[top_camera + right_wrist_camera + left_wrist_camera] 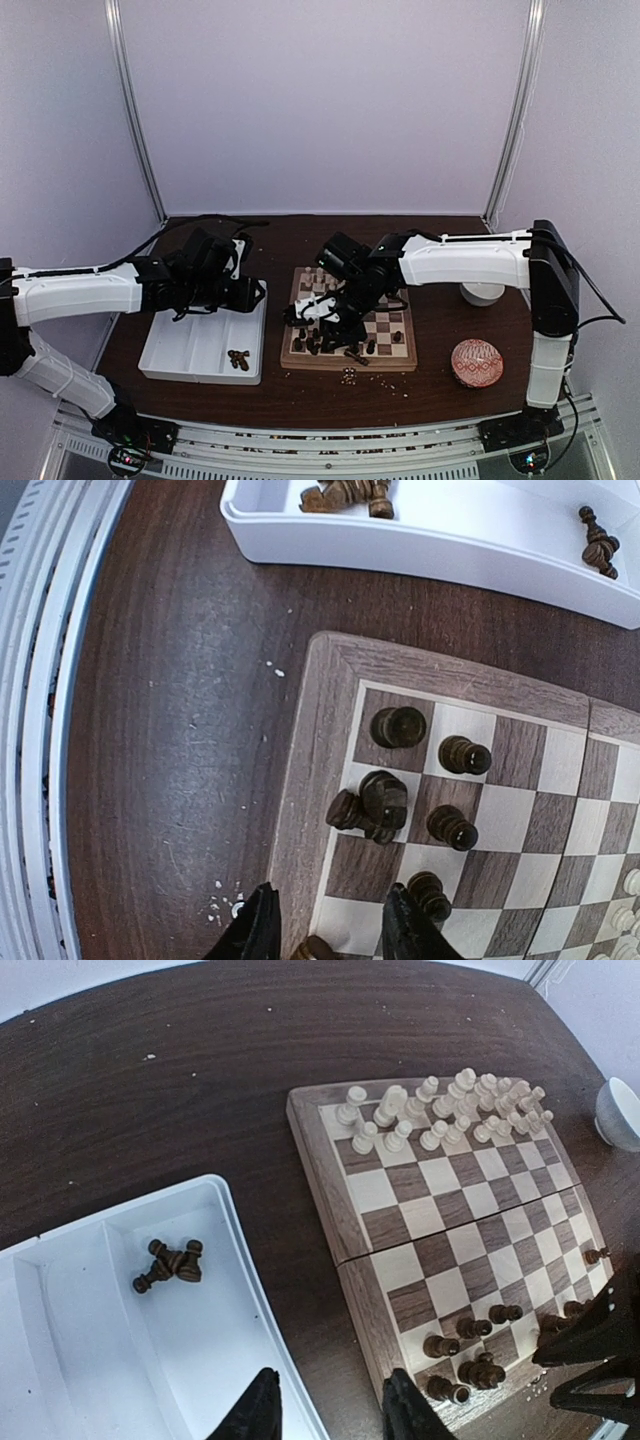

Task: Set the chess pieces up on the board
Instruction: Pick up the pawn from g8.

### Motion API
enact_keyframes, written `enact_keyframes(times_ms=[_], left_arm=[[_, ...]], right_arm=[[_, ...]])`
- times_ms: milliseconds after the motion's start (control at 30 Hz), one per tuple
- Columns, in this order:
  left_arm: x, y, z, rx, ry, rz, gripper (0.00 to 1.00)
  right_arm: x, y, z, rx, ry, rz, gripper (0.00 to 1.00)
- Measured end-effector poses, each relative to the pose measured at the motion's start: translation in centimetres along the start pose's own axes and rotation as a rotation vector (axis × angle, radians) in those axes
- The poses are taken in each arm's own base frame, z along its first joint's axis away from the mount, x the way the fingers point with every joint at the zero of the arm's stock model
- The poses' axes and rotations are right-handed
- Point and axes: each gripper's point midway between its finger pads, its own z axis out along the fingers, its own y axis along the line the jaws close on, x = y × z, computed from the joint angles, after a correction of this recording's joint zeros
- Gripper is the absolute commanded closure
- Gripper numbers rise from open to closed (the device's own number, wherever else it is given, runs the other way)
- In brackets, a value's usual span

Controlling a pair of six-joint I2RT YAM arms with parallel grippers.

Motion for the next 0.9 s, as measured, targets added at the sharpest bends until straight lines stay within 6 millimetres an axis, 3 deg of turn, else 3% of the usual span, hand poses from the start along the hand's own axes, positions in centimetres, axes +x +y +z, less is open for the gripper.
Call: enact_keyframes(times_ms=[300,900], left_arm=[[0.9,-0.3,1.1,0.035,0.022,-0.005,0.65],[1.7,-1.1,2.4,0.078,0.052,-0.007,0.66]], right_arm=[[1.0,-0.5,1.7,0.008,0.056,-0.023,0.62],[1.0,-0.8,3.2,0.003,0.071,-0.038,0.6]])
